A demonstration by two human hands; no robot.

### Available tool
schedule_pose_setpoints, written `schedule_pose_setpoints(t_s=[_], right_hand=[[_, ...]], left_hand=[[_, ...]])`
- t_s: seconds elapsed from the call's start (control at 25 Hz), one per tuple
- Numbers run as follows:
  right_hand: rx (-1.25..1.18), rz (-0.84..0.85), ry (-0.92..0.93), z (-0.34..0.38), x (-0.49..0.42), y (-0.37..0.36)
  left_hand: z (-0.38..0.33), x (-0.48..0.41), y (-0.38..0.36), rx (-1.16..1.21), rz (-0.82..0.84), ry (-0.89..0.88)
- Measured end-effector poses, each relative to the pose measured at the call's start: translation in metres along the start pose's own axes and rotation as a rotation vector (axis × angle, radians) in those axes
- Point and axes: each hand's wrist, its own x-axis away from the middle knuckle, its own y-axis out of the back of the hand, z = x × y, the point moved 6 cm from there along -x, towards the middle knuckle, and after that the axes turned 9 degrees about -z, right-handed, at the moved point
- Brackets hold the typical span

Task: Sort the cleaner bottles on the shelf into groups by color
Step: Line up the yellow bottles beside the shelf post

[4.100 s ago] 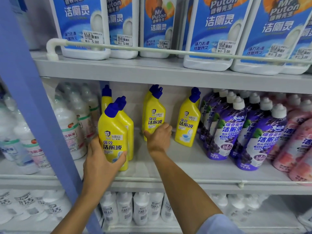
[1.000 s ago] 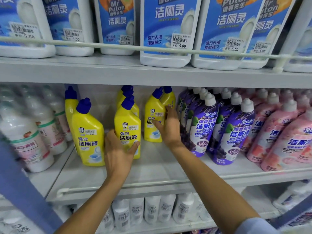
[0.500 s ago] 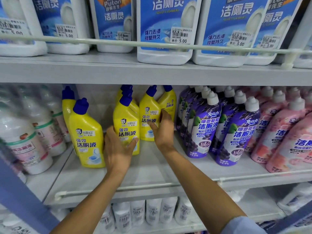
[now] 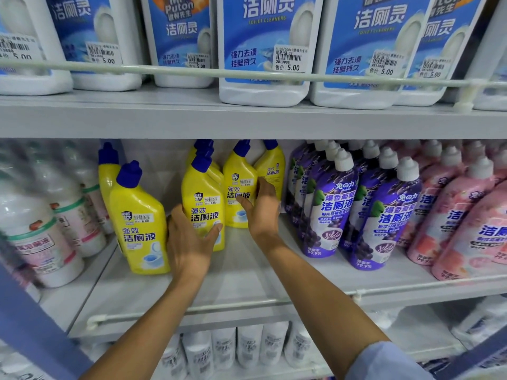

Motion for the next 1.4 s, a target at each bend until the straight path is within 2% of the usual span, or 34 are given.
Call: schedule_pose_setpoints(t_s=[0.84,1.0,1.24,1.4], right_hand=[[0.046,0.083,-0.003,-0.002,-0.009,-0.009],[0.111,0.118,0.052,0.002,-0.013,-0.001],[0.338,0.307,0.228,0.007,-0.013,0.02],[0.511,0.498,0.31,-0.004,0.001,0.03]], left_hand=[[0.0,-0.003,-0.005,-0.058,0.004,0.007],[-0.002,-0.003,-0.005,-0.069,0.018,-0.002],[-0.005,-0.003,-0.002,-0.055,0.036,0.015],[-0.005,-0.007,-0.002,-0.029,0.07,0.012]])
